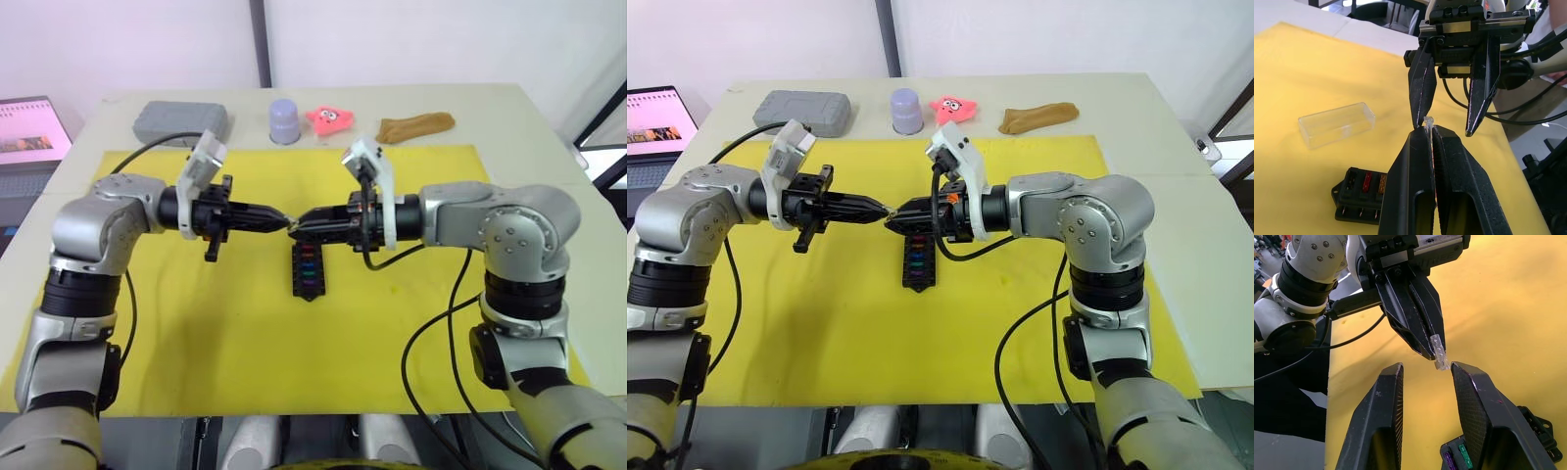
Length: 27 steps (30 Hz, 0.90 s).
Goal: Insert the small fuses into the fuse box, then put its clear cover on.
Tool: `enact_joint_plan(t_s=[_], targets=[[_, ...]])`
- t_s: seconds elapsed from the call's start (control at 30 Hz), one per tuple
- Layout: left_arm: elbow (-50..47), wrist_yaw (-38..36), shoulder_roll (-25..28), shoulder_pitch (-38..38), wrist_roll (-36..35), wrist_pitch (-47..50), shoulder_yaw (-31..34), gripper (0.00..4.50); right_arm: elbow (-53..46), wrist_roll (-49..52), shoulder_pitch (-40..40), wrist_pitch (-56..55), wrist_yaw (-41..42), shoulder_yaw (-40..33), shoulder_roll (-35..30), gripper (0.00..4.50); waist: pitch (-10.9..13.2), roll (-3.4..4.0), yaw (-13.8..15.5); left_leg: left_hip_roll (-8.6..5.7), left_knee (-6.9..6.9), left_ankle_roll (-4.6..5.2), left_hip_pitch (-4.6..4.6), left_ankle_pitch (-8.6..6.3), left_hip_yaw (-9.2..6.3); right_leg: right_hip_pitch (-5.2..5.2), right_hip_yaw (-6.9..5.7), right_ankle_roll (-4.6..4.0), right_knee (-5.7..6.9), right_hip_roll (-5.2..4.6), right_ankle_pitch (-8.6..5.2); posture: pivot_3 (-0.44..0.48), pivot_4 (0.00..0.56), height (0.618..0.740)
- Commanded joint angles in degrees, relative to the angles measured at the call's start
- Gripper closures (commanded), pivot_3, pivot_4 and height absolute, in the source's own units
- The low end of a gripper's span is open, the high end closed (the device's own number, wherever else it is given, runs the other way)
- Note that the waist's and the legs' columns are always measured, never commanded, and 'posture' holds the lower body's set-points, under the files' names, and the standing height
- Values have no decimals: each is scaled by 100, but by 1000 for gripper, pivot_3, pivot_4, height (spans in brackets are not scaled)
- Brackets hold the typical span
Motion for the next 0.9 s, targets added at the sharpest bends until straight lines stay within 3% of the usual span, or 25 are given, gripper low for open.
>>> enact_joint_plan(t_s=[0.03, 0.27, 0.4, 0.77, 0.8, 0.83, 0.9], targets=[[-90, -8, 65, -94, -52, -67, 1, 4500, -63, 157, -135, -147, -11, -34, 9, 2895, 0, 0, -1, 0, 0, 0, 0, 0, 0, 0, 0, 0, 0, 0, 0, 0, 150, 740], [-77, 3, 55, -85, -51, -56, -3, 4500, -63, 222, -148, -233, -8, 42, -41, 2895, 0, 0, 0, 0, 0, 0, 0, 0, 0, 0, 0, 0, 0, 0, 0, 0, 150, 740], [-81, 11, 56, -64, -40, -77, -9, 4500, -74, 250, -151, -245, -32, 71, -48, 4481, 0, 0, 0, 0, 0, 0, 0, 0, 0, 0, 0, 0, 0, 0, 0, 0, 150, 740], [-50, 0, 176, -29, 97, -59, -159, 4500, -8, 251, -221, -250, -47, 110, -63, 4481, 0, 0, -4, 0, -1, 0, 0, 0, 0, 0, 0, 0, 0, 0, 0, 0, 150, 740], [-25, 41, 186, -43, 119, -34, -181, 3855, -4, 249, -228, -256, -45, 121, -72, 4500, 0, 0, -6, 0, -1, 0, 0, 0, 0, 0, 0, 0, 0, 0, 0, 0, 150, 740], [-9, 44, 205, -59, 162, -78, -209, 3581, 1, 211, -258, -290, -16, 189, -126, 4500, 0, 0, -5, 0, -1, 0, 1, 0, 0, 0, 0, 0, 0, 0, 0, 0, 150, 740], [19, 60, 242, -75, 281, -241, -252, 2579, 10, 67, -329, -426, 73, 414, -300, 4500, 0, 1, -7, -1, -1, 0, -1, 0, 1, -1, 0, 0, 0, 0, 0, 0, 150, 740]])
